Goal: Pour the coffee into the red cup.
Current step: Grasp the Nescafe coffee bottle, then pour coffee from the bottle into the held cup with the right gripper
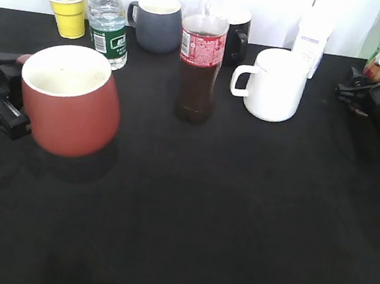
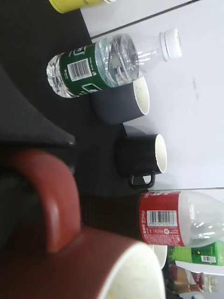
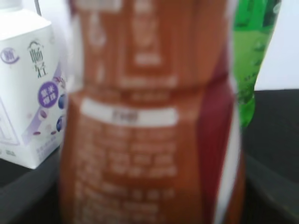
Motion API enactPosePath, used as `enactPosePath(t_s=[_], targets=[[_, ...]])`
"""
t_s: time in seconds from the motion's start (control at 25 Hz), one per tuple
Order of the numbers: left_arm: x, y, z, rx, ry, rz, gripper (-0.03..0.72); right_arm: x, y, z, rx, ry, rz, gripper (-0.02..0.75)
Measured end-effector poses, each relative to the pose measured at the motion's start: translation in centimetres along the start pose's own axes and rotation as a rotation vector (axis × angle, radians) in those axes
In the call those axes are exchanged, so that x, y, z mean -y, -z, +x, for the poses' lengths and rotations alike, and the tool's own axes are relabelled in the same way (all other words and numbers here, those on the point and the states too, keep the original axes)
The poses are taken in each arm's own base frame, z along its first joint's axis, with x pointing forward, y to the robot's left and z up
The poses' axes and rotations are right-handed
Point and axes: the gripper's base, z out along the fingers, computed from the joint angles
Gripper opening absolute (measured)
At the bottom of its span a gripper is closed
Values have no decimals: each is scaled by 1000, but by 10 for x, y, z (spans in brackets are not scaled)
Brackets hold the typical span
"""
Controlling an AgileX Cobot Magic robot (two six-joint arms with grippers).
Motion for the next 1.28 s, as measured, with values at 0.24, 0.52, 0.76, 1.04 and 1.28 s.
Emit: enactPosePath(t_s=[0.24,0.52,0.76,1.04,1.28], targets=[[0,0,0,0,0,0,71,-1,6,-3,-10,19,-16,528],[0,0,0,-1,-2,4,73,1,82,-56,35,46,-77,528],[6,0,1,-9,-3,62,73,-55,151,-86,48,66,-318,528],[13,0,-1,14,-20,129,74,-148,193,-95,14,97,-671,528],[16,0,-1,14,-35,164,75,-195,185,-115,59,154,-811,528]])
